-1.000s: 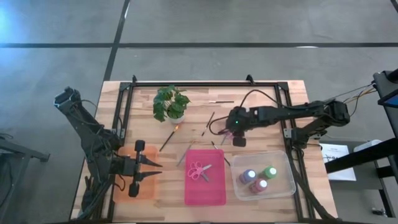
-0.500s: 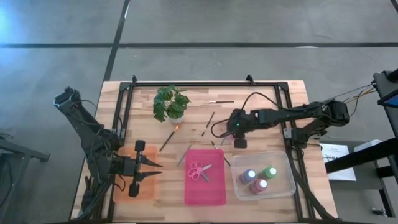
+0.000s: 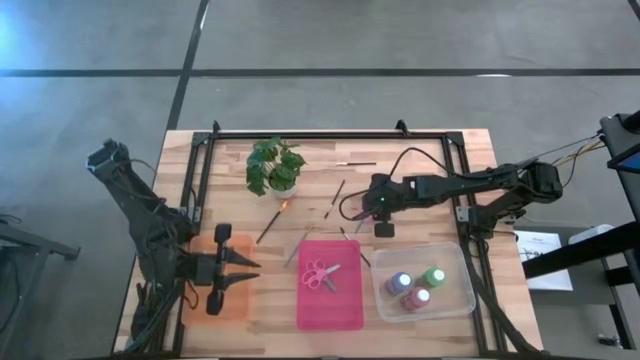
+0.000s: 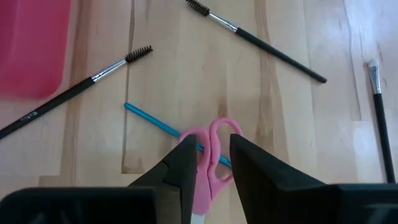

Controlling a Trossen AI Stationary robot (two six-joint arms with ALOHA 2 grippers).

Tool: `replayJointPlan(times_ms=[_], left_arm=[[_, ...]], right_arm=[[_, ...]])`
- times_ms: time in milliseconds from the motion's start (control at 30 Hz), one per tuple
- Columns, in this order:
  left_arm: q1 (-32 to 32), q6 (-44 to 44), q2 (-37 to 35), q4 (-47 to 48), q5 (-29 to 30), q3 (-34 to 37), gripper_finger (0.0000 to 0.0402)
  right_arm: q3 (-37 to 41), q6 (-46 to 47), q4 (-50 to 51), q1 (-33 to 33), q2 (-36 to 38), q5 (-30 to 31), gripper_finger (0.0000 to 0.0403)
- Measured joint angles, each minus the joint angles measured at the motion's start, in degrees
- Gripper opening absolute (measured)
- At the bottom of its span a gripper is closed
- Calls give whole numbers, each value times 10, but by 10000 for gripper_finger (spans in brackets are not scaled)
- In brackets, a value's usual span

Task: Pick & Place Paint Supplies
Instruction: Put the pink scissors into the pink bin

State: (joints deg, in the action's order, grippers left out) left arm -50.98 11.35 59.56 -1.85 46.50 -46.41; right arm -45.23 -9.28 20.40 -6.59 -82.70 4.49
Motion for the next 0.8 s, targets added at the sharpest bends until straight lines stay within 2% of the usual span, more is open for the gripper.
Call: replayJointPlan(times_ms=[200,433,600,800], left_arm=[[1,50,-26,-2,0,-10,90],[17,116,-43,4,2,-13,90],[36,137,-55,16,3,-13,90],[63,147,-67,32,4,-13,91]], right_arm=[[0,-4,-2,-2,-11,0,89],[-3,-33,-12,-7,-76,-1,89],[-21,-47,-14,-17,-80,-1,89],[-27,-47,-9,-28,-80,-46,89]])
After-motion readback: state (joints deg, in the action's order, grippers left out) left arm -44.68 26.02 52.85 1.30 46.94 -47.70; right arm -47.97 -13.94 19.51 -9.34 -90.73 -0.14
